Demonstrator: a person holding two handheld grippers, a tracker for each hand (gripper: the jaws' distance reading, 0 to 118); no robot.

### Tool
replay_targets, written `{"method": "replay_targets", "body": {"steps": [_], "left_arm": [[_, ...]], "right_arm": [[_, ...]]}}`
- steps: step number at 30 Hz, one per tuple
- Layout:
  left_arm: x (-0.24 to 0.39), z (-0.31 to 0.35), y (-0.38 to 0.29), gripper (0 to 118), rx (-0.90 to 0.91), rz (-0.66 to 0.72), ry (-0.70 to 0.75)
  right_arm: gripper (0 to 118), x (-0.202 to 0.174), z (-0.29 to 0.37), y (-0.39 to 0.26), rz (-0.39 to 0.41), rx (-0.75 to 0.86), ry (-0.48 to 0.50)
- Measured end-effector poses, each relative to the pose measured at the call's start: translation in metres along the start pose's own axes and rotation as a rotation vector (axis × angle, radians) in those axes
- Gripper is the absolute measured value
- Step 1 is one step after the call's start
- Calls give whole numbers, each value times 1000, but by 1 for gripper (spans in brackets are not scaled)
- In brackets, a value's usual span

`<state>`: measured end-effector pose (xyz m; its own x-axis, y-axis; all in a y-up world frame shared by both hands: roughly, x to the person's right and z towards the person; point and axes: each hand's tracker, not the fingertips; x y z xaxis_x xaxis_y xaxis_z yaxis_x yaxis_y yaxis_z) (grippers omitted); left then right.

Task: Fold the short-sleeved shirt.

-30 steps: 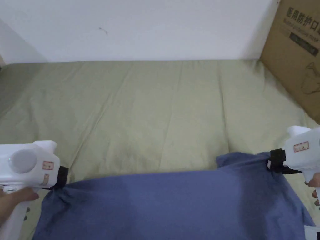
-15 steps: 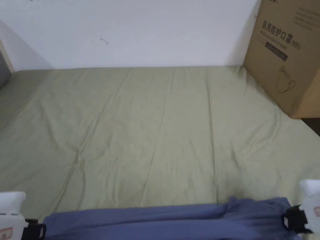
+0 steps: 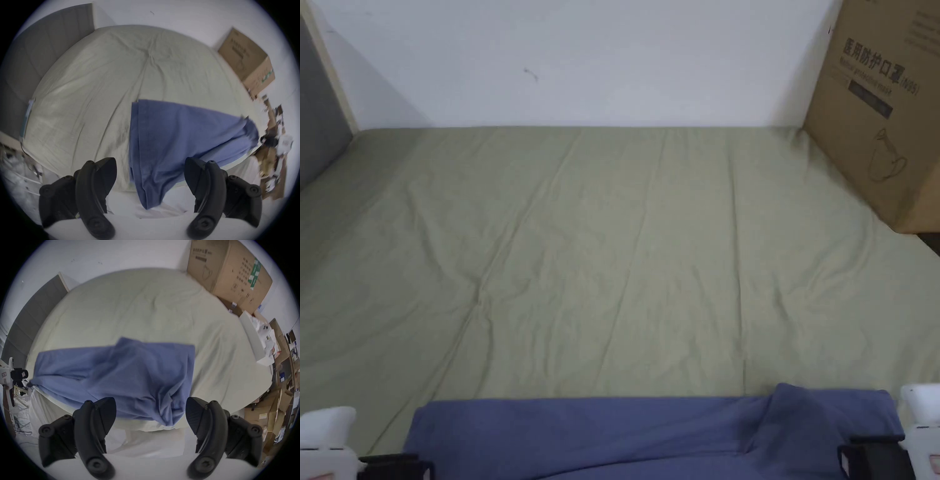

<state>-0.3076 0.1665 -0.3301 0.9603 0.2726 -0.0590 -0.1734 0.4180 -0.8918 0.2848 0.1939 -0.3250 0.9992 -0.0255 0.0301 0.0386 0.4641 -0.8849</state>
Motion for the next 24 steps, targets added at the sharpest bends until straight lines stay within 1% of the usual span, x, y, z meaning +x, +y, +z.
{"method": "replay_targets", "body": {"steps": [1, 3, 4, 5, 6, 7, 8, 9, 11, 12, 13, 14, 15, 16, 17, 18, 20, 22, 24], "left_arm": [[-7, 6, -1, 89, 16, 53, -31], [-19, 16, -5, 80, 43, 145, -80], [-20, 23, -10, 80, 69, 175, -121], [-26, 24, -14, 54, 88, 190, -152], [-31, 22, -19, 24, 119, 218, -170], [-37, 19, -22, 0, 135, 254, -158], [-40, 18, -24, 0, 129, 267, -141], [-43, 15, -26, 0, 113, 266, -130], [-50, 10, -30, 0, 123, 264, -126], [-52, 8, -33, 0, 123, 282, -137], [-57, 5, -34, 1, 116, 294, -154], [-61, 2, -35, 18, 112, 305, -172], [-66, -4, -36, 46, 104, 309, -174], [-70, -10, -38, 80, 86, 314, -181], [-72, -17, -40, 110, 59, 321, -198], [-76, -25, -41, 116, 38, 334, -223], [-81, -33, -44, 112, 54, 393, -308], [-90, -52, -45, 112, 19, 473, -396], [-92, -67, -44, 114, 0, 539, -481]], "right_arm": [[91, -4, 8, 2, -18, 44, 26], [86, -16, 21, 4, -93, 138, 78], [86, -25, 25, 5, -114, 166, 110], [65, -35, 25, 6, -136, 175, 114], [36, -44, 21, 6, -149, 184, 124], [8, -56, 16, 5, -165, 192, 137], [4, -66, 13, 6, -168, 181, 173], [4, -79, 7, 7, -137, 160, 220], [4, -106, -3, 7, -126, 147, 224], [4, -119, -6, 7, -78, 130, 245], [4, -132, -9, 8, -47, 119, 253], [4, -137, -16, 10, -30, 111, 259], [4, -147, -19, 11, -3, 93, 273], [4, -156, -21, 12, 14, 83, 286], [4, -162, -22, 13, 10, 86, 285], [4, -166, -26, 13, 20, 80, 290], [4, -174, -28, 14, 40, 69, 291], [4, -179, -30, 13, 60, 55, 287], [4, -180, -33, 13, 63, 45, 273]]}}
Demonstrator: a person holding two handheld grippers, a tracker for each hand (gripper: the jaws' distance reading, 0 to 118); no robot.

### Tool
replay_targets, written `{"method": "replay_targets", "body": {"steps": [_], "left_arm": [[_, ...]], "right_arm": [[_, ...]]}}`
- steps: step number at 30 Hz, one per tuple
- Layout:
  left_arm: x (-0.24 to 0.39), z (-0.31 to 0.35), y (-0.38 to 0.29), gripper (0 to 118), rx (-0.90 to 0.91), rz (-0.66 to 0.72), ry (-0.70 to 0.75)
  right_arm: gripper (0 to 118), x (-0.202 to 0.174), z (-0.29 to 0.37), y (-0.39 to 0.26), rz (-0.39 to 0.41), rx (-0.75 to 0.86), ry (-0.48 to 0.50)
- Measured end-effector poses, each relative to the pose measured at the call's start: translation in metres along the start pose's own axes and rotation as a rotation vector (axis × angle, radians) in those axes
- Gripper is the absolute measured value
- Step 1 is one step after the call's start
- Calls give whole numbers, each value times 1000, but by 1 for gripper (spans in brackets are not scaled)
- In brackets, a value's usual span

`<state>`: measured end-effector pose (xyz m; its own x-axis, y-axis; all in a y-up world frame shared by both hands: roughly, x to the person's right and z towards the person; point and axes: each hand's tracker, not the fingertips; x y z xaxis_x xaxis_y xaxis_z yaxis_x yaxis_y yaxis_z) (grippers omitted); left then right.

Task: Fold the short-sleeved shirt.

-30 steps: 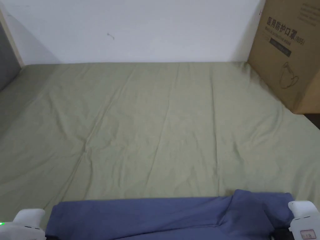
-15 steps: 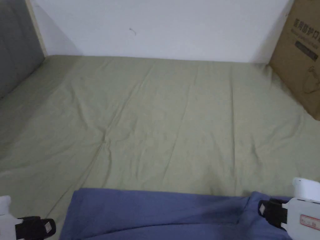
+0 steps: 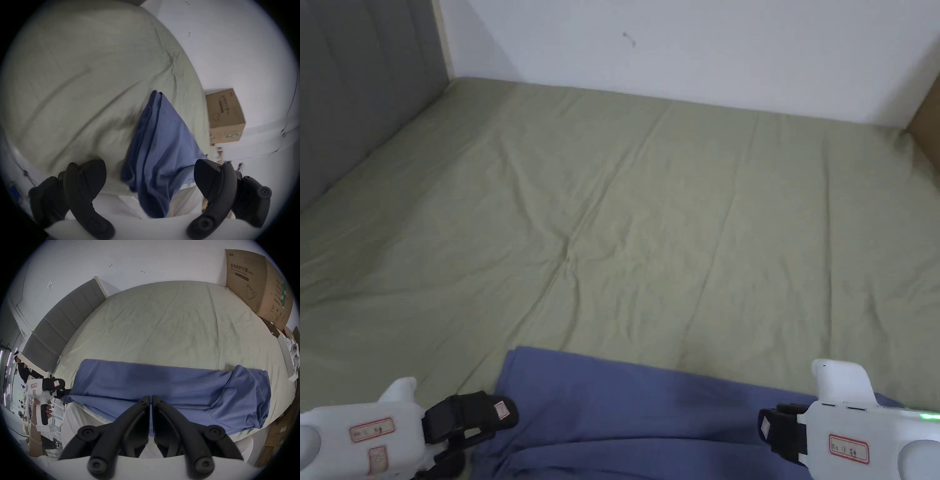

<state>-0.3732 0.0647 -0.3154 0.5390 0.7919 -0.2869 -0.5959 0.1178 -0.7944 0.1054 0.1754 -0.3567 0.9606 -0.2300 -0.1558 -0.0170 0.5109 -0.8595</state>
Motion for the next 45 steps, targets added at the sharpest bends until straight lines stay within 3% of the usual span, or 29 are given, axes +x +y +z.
{"method": "replay_targets", "body": {"steps": [4, 5, 6, 7, 8, 9, 10, 12, 16, 18, 25, 31, 34, 37, 40, 42, 43, 44, 45], "left_arm": [[-8, -7, 6, 113, 14, 37, -86], [-11, -7, 7, 103, 13, 54, -112], [-15, -7, 6, 83, 25, 79, -162], [-18, -8, 5, 45, 37, 100, -159], [-16, -12, 5, 18, 33, 90, -137], [-20, -22, 3, 8, 18, 94, -87], [-23, -30, -1, 8, -31, 95, -11], [-28, -28, 5, 9, -11, 124, -126], [-2, -9, 12, 9, -9, 24, 15], [14, -7, 10, 9, 2, 22, -15], [151, -24, -10, 9, 3, -315, 19], [242, -106, -58, 9, -125, -587, -6], [259, -164, -88, 9, -244, -652, 94], [262, -204, -116, 10, -316, -690, 98], [261, -226, -134, 19, -327, -712, 85], [256, -235, -134, 76, -392, -703, 81], [254, -235, -131, 98, -389, -689, 96], [255, -229, -130, 107, -378, -679, 101], [254, -222, -124, 106, -348, -656, 98]], "right_arm": [[4, 6, -4, -1, -26, -20, -10], [4, 7, -4, -1, -28, -26, -9], [4, 7, -5, -2, -29, -29, -11], [4, 8, -8, -2, -30, -35, -17], [4, 9, -11, -1, -32, -43, -22], [4, 11, -14, -2, -37, -50, -24], [4, 10, -15, -3, -47, -58, -23], [4, 15, -13, -4, -66, -63, -12], [4, 29, -8, -6, -101, -51, -13], [4, 37, -4, -7, -135, -39, -11], [4, 74, 20, -19, -223, 15, -9], [4, 123, 40, -42, -366, 60, -32], [4, 141, 50, -57, -408, 62, -65], [4, 160, 60, -76, -451, 59, -102], [4, 177, 68, -93, -533, 53, -126], [4, 185, 70, -100, -559, 52, -133], [4, 186, 72, -103, -562, 51, -138], [4, 185, 73, -104, -558, 49, -137], [4, 184, 74, -104, -549, 47, -139]]}}
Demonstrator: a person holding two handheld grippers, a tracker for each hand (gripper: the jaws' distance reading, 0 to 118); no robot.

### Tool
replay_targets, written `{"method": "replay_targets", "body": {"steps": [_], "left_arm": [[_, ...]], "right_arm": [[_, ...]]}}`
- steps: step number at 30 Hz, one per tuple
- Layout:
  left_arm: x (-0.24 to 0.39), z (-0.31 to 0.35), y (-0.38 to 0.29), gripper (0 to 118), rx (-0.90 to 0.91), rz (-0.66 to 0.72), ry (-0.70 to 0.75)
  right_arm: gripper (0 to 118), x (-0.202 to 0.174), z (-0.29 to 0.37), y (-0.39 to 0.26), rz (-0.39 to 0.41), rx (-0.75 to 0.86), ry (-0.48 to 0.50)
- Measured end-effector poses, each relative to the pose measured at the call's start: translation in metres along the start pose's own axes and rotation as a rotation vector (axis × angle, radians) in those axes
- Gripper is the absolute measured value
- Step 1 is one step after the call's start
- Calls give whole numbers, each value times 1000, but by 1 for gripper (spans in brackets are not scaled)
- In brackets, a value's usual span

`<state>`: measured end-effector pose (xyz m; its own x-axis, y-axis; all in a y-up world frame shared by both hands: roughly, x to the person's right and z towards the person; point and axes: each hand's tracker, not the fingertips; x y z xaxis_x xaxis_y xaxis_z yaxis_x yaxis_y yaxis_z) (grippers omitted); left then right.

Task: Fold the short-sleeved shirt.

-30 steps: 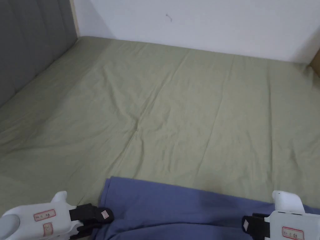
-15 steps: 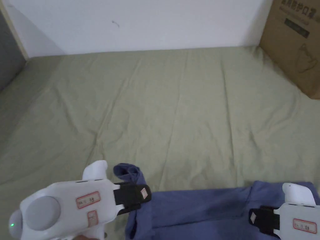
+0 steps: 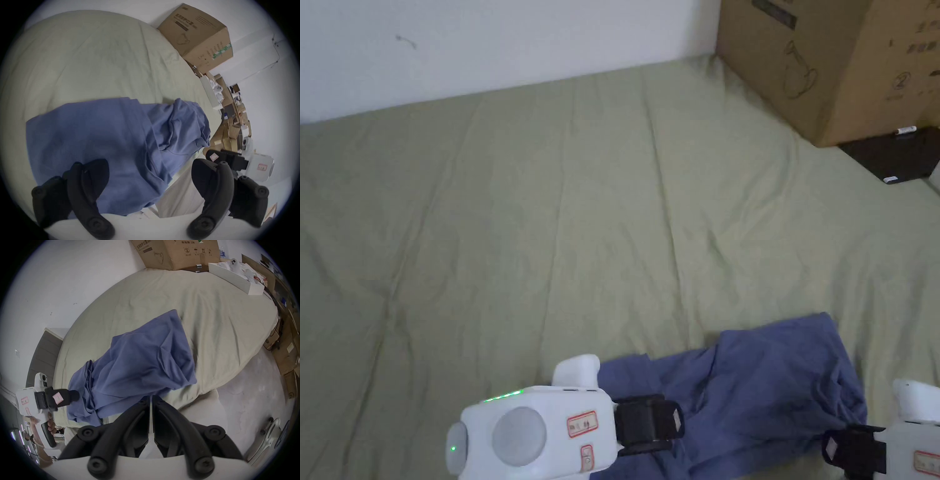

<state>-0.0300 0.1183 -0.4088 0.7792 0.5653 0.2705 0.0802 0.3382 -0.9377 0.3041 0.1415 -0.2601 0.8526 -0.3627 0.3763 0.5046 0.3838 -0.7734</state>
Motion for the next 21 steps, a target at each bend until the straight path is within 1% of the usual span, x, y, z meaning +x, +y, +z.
{"method": "replay_targets", "body": {"steps": [4, 5, 6, 7, 8, 9, 11, 15, 19, 21], "left_arm": [[-23, 33, 5, 105, 73, 104, 0], [-30, 39, 4, 98, 92, 129, 5], [-35, 44, 3, 83, 116, 154, 19], [-39, 47, 3, 56, 134, 160, 37], [-41, 45, 2, 13, 127, 148, 56], [-43, 41, 1, 4, 112, 147, 95], [-41, 34, -3, 4, 88, 137, 92], [-22, 13, -13, 4, 30, 101, 18], [6, -17, -16, 4, -48, 15, -2], [11, -35, -18, 4, -108, 13, -23]], "right_arm": [[4, -10, -1, 2, 30, 7, 1], [4, -12, -3, 4, 31, 9, 9], [4, -15, -5, 5, 31, 8, 19], [4, -19, -6, 5, 33, 7, 29], [4, -23, -7, 5, 39, 7, 37], [4, -27, -9, 6, 48, 5, 42], [4, -35, -9, 6, 71, 2, 56], [4, -44, -9, 6, 104, 0, 73], [4, -42, -11, 6, 142, -10, 76], [4, -40, -12, 6, 142, -14, 69]]}}
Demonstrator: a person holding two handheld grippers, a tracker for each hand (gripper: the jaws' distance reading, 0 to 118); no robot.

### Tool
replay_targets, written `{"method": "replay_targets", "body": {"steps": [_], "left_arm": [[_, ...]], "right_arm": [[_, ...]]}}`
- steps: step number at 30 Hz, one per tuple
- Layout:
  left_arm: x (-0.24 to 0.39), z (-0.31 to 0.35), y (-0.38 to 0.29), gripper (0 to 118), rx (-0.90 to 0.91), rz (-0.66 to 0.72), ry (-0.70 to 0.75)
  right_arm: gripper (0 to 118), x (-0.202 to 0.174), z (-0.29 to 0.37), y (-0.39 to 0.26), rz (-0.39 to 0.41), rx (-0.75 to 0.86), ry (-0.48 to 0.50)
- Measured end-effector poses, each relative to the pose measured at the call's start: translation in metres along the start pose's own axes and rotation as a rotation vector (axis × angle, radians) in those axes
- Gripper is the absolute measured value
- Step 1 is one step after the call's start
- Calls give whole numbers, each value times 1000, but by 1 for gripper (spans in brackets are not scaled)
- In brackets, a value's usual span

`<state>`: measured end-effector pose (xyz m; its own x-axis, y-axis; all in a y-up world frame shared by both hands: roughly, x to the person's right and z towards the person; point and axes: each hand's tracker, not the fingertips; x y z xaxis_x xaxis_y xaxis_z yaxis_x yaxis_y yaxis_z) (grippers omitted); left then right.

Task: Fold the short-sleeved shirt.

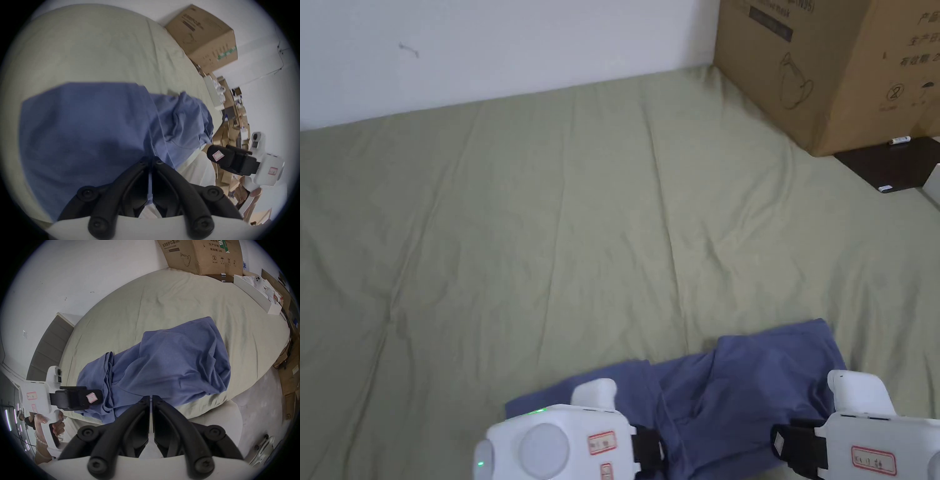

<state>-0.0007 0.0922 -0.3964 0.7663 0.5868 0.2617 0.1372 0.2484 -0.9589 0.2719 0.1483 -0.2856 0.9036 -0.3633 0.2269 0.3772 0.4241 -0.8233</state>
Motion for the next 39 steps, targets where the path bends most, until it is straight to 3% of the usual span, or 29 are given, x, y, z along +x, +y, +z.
{"method": "replay_targets", "body": {"steps": [2, 5, 8, 13, 15, 18, 20, 22, 25, 29, 33, 34, 36, 37, 38, 39], "left_arm": [[5, -9, -1, 4, -38, 40, 34], [15, -2, 0, 4, -8, 1, -62], [12, 22, -3, 4, 25, 45, -175], [-35, 86, -15, 7, 155, 77, -168], [-70, 110, -22, 34, 160, 128, -156], [-122, 131, -38, 87, 198, 241, -87], [-150, 133, -47, 113, 239, 309, -80], [-172, 125, -57, 114, 246, 376, -106], [-187, 105, -65, 118, 294, 425, -271], [-184, 95, -53, 118, 287, 422, -339], [-184, 63, -39, 115, 243, 506, -574], [-181, 55, -35, 115, 217, 489, -583], [-173, 51, -28, 103, 188, 416, -510], [-173, 53, -26, 88, 178, 397, -465], [-174, 53, -28, 44, 158, 401, -414], [-181, 47, -31, 12, 124, 418, -391]], "right_arm": [[4, 2, 1, 0, -5, -4, -1], [4, 2, 3, -1, 4, -12, -9], [4, -4, 6, 0, 29, -12, -21], [4, -17, 9, 3, 42, 2, 1], [4, -24, 7, 4, 59, -1, 0], [4, -37, 1, 3, 89, -16, 0], [4, -46, -5, 2, 102, -30, 5], [4, -56, -9, 1, 122, -45, 13], [4, -71, -15, -2, 162, -70, 23], [4, -81, -20, -3, 189, -93, 19], [4, -86, -23, -5, 187, -108, 31], [4, -86, -23, -6, 188, -111, 29], [4, -87, -21, -7, 195, -114, 24], [4, -87, -21, -8, 197, -117, 20], [4, -87, -20, -8, 197, -117, 16], [4, -86, -20, -8, 196, -118, 14]]}}
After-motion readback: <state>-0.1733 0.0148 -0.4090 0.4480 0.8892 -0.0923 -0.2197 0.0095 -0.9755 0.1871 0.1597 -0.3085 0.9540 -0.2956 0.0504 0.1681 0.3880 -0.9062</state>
